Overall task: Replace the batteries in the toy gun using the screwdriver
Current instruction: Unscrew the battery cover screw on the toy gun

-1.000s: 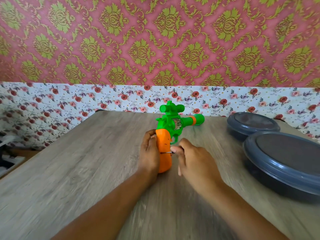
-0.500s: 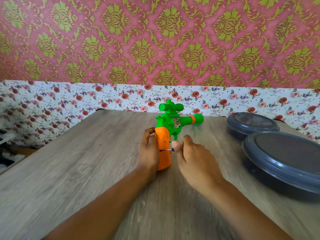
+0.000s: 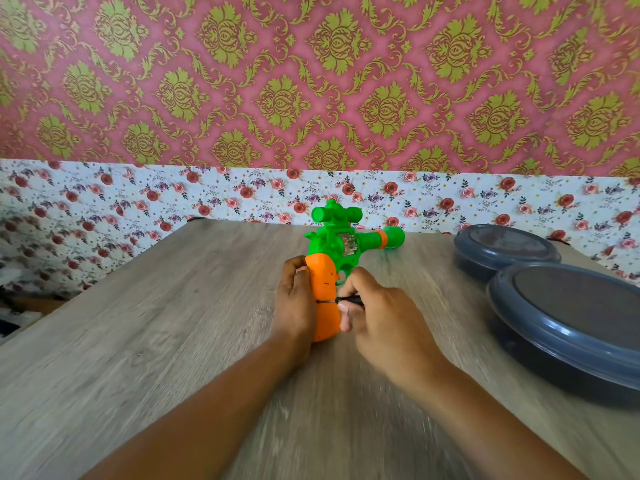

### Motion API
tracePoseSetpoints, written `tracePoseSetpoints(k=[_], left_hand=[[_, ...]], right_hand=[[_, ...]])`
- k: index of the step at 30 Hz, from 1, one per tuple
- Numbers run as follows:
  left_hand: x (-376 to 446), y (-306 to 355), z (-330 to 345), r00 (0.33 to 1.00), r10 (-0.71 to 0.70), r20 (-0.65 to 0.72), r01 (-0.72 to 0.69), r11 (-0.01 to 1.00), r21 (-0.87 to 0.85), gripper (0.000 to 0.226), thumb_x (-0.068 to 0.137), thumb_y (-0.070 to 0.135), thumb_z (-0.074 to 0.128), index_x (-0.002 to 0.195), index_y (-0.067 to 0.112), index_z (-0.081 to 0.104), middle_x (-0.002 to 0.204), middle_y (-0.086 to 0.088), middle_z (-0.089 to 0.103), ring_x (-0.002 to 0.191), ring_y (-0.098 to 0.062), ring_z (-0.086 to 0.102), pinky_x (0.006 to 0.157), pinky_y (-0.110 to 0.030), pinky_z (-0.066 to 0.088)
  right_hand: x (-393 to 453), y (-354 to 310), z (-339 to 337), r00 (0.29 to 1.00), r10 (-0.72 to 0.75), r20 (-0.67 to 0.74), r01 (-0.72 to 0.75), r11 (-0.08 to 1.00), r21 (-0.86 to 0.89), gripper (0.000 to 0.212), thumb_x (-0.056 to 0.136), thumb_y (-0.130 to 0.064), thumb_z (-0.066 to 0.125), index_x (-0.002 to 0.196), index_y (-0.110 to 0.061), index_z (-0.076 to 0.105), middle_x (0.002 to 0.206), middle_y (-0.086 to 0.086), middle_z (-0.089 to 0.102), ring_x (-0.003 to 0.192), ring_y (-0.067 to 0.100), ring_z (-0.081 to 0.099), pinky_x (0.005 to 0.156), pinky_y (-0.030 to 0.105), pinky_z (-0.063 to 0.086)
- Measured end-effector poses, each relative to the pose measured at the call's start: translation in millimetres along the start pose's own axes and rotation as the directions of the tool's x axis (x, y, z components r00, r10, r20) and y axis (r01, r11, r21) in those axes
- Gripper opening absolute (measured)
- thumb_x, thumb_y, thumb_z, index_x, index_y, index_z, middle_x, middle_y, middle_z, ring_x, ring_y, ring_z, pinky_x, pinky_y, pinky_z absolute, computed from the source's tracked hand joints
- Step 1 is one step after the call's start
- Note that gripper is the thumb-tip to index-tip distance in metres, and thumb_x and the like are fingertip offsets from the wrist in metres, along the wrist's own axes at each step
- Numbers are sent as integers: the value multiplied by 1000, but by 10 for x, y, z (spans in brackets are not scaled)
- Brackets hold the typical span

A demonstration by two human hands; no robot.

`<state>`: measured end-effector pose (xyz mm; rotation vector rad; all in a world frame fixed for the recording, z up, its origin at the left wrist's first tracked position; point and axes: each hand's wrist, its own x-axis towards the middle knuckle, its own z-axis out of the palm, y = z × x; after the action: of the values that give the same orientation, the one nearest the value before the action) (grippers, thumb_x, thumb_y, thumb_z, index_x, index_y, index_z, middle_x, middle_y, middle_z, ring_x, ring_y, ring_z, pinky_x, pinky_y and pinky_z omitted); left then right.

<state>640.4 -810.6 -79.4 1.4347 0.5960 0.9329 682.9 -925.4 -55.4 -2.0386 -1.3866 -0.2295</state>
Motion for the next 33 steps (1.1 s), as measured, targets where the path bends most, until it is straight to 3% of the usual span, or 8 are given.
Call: tracePoseSetpoints(k=[3, 6, 12, 14, 17, 26, 30, 33], left_hand=[[-13, 35, -2, 1000, 3, 19, -3, 1000, -22, 23, 100, 11, 27, 103, 15, 50, 73, 2, 58, 45, 6, 55, 40, -11, 41], [-11, 31, -5, 1000, 8, -5, -8, 999, 36, 24, 101, 17, 28, 99, 23, 50, 77, 1, 58, 59, -4, 56, 50, -20, 43], [41, -23, 2, 1000, -7, -17, 8, 997, 79, 23, 100, 22, 29, 104, 26, 51, 97, -8, 59, 84, -23, 54, 74, -36, 45], [32, -25, 0, 1000, 14, -4, -13, 995, 102, 22, 101, 22, 29, 103, 27, 50, 92, -5, 59, 79, -20, 54, 69, -32, 45], [2, 6, -2, 1000, 13, 18, -14, 996, 90, 22, 102, 21, 28, 105, 27, 49, 83, 2, 57, 69, -11, 53, 55, -22, 44], [-10, 13, 13, 999, 48, 8, -48, 996, 76, 22, 101, 17, 29, 100, 21, 51, 82, -2, 55, 68, -11, 49, 60, -24, 40], [-15, 16, -1, 999, 54, 5, -54, 996, 75, 22, 101, 16, 29, 102, 19, 51, 77, 0, 53, 65, -10, 48, 52, -16, 41], [-31, 36, -3, 999, 33, 10, -33, 997, 71, 22, 101, 17, 29, 103, 19, 50, 76, 2, 53, 66, -12, 49, 48, -15, 42]], right_hand=[[14, 29, -17, 999, 37, -9, -36, 993, 114, 13, 90, -14, 53, 86, -26, 49, 74, -7, 69, 74, 14, 64, 70, 38, 51], [9, 71, -9, 999, 23, 37, -29, 985, 169, 5, 93, -19, 49, 88, -19, 47, 73, -5, 66, 72, 14, 62, 72, 40, 50], [10, 93, 39, 987, 147, 69, -144, 988, -52, 42, 97, -41, 31, 61, -21, 37, 56, 0, 48, 56, 20, 50, 51, 33, 38], [30, 68, 25, 991, 132, 20, -132, 991, -13, 41, 96, -33, 41, 58, -19, 39, 52, -2, 39, 53, 18, 41, 48, 31, 27], [44, 70, -1, 996, 79, -29, -79, 997, -2, 31, 92, -31, 50, 70, -10, 56, 57, 5, 57, 57, 24, 54, 52, 36, 43], [38, 61, -14, 995, 16, -96, -8, 997, 81, 12, 84, -24, 64, 74, -23, 58, 68, -5, 71, 50, 2, 52, 55, 25, 43], [9, 60, 56, 993, 25, -119, -4, 984, 179, 6, 87, -22, 60, 81, -21, 57, 70, -8, 70, 67, 7, 62, 64, 31, 47], [-5, 77, 111, 990, 37, -134, -19, 991, 131, 24, 92, -40, 44, 86, -18, 52, 74, -1, 69, 71, 20, 64, 66, 40, 50]])
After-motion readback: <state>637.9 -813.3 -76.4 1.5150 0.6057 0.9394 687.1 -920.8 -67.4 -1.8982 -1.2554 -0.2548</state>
